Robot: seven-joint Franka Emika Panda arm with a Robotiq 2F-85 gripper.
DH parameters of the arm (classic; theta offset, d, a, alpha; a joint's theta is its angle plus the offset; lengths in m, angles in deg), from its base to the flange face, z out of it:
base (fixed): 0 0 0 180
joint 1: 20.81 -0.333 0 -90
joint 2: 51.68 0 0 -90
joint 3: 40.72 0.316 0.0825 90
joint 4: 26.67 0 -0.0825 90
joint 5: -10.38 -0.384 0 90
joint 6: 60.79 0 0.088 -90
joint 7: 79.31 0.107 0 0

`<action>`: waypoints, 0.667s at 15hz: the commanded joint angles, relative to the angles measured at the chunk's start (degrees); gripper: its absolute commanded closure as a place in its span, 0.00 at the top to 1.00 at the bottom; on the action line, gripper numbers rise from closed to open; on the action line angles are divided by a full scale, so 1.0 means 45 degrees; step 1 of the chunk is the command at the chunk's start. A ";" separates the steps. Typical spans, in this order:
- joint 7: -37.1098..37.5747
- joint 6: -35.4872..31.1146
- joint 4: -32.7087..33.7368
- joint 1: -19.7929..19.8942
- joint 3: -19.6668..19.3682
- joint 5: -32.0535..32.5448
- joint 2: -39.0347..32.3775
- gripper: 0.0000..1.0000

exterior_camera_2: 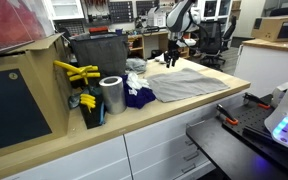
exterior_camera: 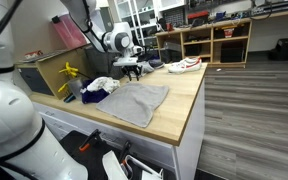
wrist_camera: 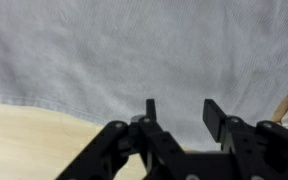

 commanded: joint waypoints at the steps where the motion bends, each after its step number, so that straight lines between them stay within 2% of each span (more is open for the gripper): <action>1: -0.0641 0.1304 -0.2547 0.0322 -0.0220 -0.0978 0.3046 0.87; 3: -0.0782 0.2305 -0.3504 0.0279 -0.0561 -0.1399 0.4466 0.99; 7: -0.0807 0.4448 -0.5202 0.0130 -0.1695 -0.1836 0.7388 1.00; 10: -0.0493 0.6098 -0.6133 0.0152 -0.2580 -0.1423 0.9661 1.00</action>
